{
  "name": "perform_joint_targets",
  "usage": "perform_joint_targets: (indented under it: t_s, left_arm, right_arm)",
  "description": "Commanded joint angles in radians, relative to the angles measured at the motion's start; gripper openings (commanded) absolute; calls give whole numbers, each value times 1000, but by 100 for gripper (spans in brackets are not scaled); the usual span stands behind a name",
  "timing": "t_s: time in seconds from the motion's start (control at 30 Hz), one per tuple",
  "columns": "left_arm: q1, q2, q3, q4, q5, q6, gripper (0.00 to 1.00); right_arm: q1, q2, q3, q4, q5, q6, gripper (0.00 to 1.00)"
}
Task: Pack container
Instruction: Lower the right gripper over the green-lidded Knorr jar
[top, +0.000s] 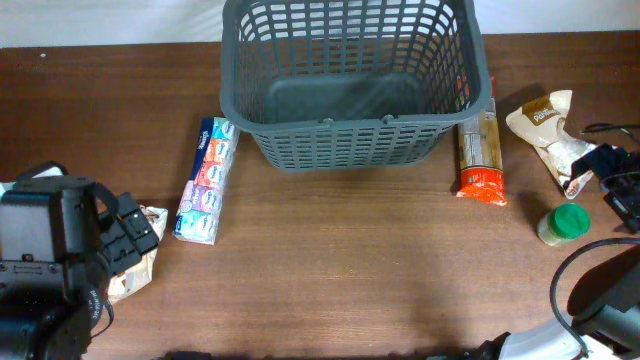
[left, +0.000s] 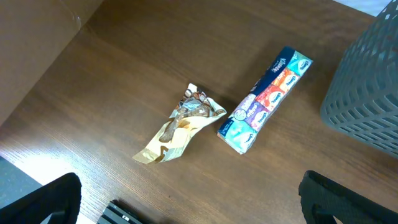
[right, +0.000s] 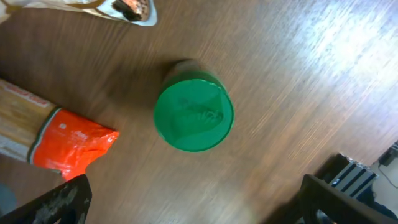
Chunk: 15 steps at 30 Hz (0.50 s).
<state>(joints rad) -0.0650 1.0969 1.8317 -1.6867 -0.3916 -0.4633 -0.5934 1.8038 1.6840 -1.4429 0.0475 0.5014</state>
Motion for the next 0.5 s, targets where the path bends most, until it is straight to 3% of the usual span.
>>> perform_joint_targets:
  t_s: [0.0, 0.47]
  left_arm:
    - [5, 0, 2, -1, 12, 13, 99]
    - [5, 0, 2, -1, 12, 13, 100]
  right_arm:
    - [-3, 1, -61, 39, 66, 8, 99]
    - [-3, 1, -331, 276, 65, 5, 99]
